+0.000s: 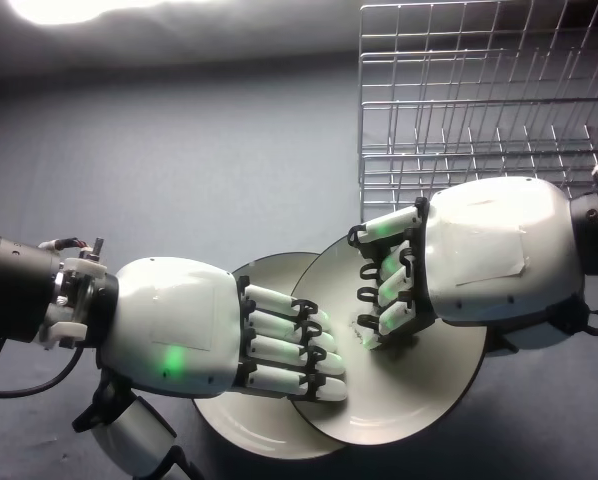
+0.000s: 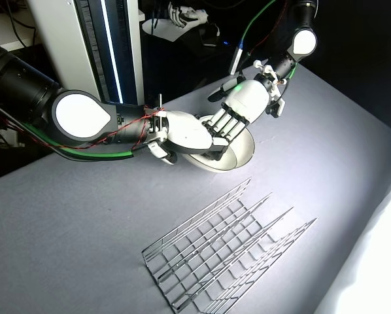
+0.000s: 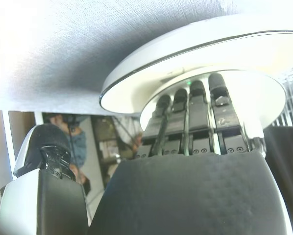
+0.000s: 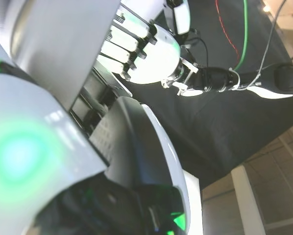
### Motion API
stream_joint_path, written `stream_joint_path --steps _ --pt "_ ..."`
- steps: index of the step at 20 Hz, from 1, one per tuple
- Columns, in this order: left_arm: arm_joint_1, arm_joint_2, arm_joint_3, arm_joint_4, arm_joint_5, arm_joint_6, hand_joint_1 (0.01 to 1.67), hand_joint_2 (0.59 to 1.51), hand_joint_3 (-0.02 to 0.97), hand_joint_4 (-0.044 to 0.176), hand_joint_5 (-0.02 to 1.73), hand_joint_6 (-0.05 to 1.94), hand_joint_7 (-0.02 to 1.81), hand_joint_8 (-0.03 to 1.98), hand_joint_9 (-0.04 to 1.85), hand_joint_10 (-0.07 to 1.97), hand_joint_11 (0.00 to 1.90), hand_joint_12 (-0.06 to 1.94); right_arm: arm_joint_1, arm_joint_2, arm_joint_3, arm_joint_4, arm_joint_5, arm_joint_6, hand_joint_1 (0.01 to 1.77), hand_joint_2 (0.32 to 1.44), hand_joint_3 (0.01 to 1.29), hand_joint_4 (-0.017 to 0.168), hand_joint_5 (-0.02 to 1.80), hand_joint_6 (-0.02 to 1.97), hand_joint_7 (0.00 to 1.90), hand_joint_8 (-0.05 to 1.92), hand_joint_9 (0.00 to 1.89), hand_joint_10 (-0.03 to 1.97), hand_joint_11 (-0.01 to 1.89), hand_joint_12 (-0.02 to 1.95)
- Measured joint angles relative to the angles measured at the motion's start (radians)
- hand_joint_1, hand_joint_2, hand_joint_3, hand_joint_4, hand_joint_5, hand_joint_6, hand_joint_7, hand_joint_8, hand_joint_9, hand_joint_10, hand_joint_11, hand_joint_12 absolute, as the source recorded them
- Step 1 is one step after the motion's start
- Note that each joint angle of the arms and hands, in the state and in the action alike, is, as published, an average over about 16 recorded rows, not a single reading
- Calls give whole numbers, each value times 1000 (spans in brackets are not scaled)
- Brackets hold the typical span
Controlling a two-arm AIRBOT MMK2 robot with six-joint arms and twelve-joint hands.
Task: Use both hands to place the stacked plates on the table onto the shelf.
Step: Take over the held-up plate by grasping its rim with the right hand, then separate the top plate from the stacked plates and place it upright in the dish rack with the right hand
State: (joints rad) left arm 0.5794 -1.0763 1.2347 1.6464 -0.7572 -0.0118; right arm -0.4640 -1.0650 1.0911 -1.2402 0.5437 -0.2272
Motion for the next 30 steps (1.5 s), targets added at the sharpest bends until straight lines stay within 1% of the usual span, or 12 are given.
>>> stream_joint_path --steps 4,9,13,17,20,23,27,30 --pt "-5 3 1 -6 -1 -2 15 1077 13 -7 40 -42 41 -17 109 -14 20 306 4 -1 2 4 13 -3 1234 999 15 -6 724 187 763 161 745 280 296 1342" --pt "-25 26 -8 -20 4 -3 15 1078 12 -2 68 -31 77 -7 119 -5 19 311 13 -1 2 5 26 -7 1242 977 15 -9 801 344 868 307 857 624 475 1361" --pt "-57 62 -21 -39 11 -3 15 1079 12 0 97 -15 110 2 130 1 19 323 28 1 -1 5 34 -6 1248 968 15 -7 818 457 901 420 890 883 566 1352" --pt "-104 115 -38 -57 21 -4 15 1081 12 2 127 0 143 11 138 9 18 325 53 5 -12 5 33 -2 1260 962 15 -6 838 534 932 485 911 1095 594 1342" --pt "-145 162 -51 -62 31 -2 15 1081 12 2 148 11 161 18 142 10 18 341 79 11 -24 5 29 2 1274 962 14 -4 867 561 964 507 927 1164 602 1331" --pt "-184 210 -62 -59 40 2 15 1081 12 1 160 17 167 19 146 11 17 355 108 16 -38 8 24 6 1290 963 14 -3 897 600 994 529 934 1159 596 1336" --pt "-226 272 -79 -40 53 15 15 1080 13 0 165 15 170 19 148 11 17 363 145 26 -58 17 15 13 1311 964 15 -2 940 658 1038 562 936 1156 591 1334" --pt "-246 313 -94 -22 71 27 15 1079 13 0 169 14 171 19 149 11 17 362 171 31 -70 33 8 17 1325 965 15 -1 974 703 1071 583 939 1152 593 1328"
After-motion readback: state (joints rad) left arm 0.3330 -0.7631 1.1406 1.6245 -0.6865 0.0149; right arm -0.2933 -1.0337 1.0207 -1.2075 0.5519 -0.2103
